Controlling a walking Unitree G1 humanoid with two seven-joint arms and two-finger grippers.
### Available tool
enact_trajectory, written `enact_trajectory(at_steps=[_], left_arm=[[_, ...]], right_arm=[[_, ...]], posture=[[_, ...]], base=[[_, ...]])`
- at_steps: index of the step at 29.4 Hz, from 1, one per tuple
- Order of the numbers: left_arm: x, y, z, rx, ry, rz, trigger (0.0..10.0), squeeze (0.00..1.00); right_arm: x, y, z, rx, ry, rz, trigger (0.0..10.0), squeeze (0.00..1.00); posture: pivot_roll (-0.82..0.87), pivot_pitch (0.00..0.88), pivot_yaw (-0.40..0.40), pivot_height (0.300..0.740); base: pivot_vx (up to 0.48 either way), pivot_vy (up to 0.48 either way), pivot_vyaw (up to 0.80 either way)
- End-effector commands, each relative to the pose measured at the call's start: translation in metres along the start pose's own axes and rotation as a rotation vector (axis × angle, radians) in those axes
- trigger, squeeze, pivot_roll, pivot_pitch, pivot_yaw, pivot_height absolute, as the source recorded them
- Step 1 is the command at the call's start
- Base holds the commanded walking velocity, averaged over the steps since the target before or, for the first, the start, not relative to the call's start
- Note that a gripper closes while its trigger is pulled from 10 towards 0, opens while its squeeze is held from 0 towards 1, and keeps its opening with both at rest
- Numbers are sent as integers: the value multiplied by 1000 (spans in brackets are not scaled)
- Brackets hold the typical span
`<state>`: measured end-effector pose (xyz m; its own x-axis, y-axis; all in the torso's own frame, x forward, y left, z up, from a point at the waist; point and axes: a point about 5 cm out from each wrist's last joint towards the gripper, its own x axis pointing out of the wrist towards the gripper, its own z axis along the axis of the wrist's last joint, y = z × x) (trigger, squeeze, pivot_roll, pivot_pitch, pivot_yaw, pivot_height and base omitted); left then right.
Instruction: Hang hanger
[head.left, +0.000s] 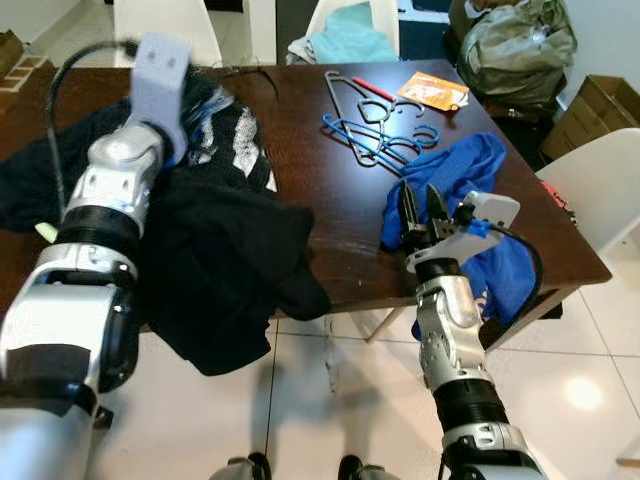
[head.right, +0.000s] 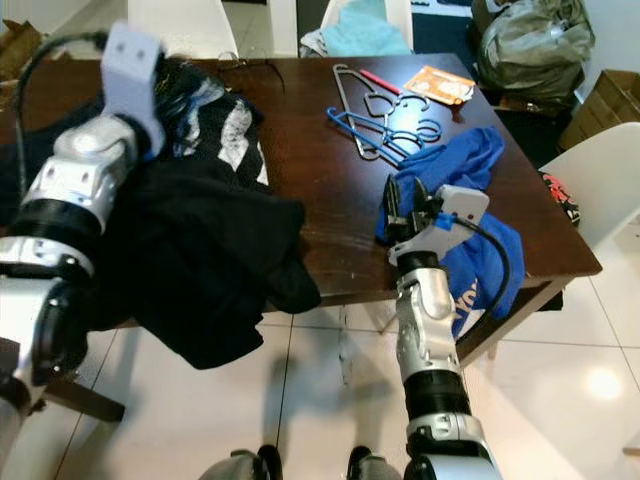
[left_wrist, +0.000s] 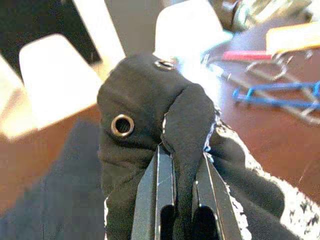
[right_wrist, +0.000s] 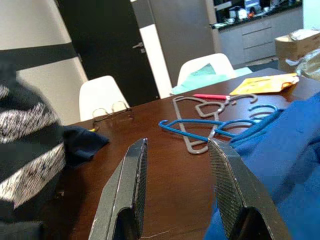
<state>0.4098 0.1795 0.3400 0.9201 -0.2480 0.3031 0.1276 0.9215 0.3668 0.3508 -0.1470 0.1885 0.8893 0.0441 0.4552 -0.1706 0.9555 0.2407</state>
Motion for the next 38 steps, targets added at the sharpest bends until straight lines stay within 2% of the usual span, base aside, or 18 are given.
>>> enact_trajectory(at_steps=[1, 5, 7, 8, 9, 10, 12, 13, 15, 17, 21, 23, 25, 26, 27, 28, 35, 38], left_arm=[[-1, -7, 26, 34, -169, -21, 0, 0], [-8, -14, 56, 37, -369, -15, 0, 0], [-23, -29, 86, -9, -589, -34, 0, 0], [-23, -29, 86, -9, -589, -34, 0, 0], [-30, -36, 94, -38, -651, -49, 0, 0], [-38, -58, 104, -135, -692, -151, 1216, 0], [-38, -58, 104, -135, -692, -151, 1216, 0], [-47, -80, 111, -211, -713, -250, 0, 0], [-60, -105, 117, -291, -710, -353, 0, 0], [-61, -108, 114, -293, -687, -351, 0, 0], [-60, -108, 106, -303, -631, -309, 0, 0], [-60, -85, 82, -278, -526, -101, 0, 0], [-62, -74, 76, -265, -503, -37, 0, 0], [-64, -68, 73, -243, -496, -19, 4000, 0], [-66, -66, 72, -233, -493, -23, 4000, 0], [-69, -67, 69, -234, -474, -35, 10000, 0], [-81, -77, 51, -234, -371, -69, 10000, 0], [-88, -98, 40, -158, -322, -175, 10000, 0]], right_arm=[[-3, -3, 3, 3, -21, -17, 10000, 0], [-4, -2, 4, 4, -27, -19, 10000, 0], [-6, 1, 4, 11, -25, -11, 10000, 0], [-6, 1, 4, 11, -25, -11, 10000, 0], [-7, 2, 4, 13, -23, -8, 10000, 0], [-7, 4, 3, 16, -21, -1, 10000, 0], [-7, 4, 3, 16, -21, -1, 10000, 0], [-6, 7, 4, 20, -22, 6, 10000, 0], [-4, 11, 5, 31, -26, 19, 10000, 0], [-3, 14, 6, 39, -27, 28, 10000, 0], [-2, 17, 6, 50, -26, 43, 10000, 0], [-2, 28, 6, 74, -7, 110, 10000, 0], [-3, 32, 6, 71, 1, 131, 10000, 0], [-3, 34, 6, 67, 8, 142, 10000, 0], [-3, 34, 6, 62, 11, 144, 10000, 0], [-2, 35, 5, 57, 20, 142, 10000, 0], [-2, 33, 4, 56, 42, 139, 10000, 0], [-6, 29, 4, 53, 44, 121, 10000, 0]], posture=[[97, 206, 18, 740], [96, 204, 14, 740], [93, 202, 2, 740], [93, 202, 2, 740], [93, 202, 2, 740], [90, 195, -23, 740], [90, 195, -23, 740], [85, 190, -31, 740], [74, 182, -42, 740], [74, 182, -42, 740], [67, 177, -50, 740], [68, 171, -61, 740], [68, 171, -61, 740], [70, 164, -68, 740], [70, 164, -68, 740], [70, 162, -68, 740], [59, 158, -66, 740], [58, 158, -65, 740]], base=[[0, 0, 0], [0, 0, 0], [0, 0, 0], [0, 0, 0], [0, 0, 0], [0, 0, 0], [0, 0, 0], [0, 0, 0], [0, 0, 0], [0, 0, 0], [0, 0, 0], [0, 0, 0], [0, 0, 0], [0, 0, 0], [0, 0, 0], [0, 0, 0], [0, 0, 0], [0, 0, -738]])
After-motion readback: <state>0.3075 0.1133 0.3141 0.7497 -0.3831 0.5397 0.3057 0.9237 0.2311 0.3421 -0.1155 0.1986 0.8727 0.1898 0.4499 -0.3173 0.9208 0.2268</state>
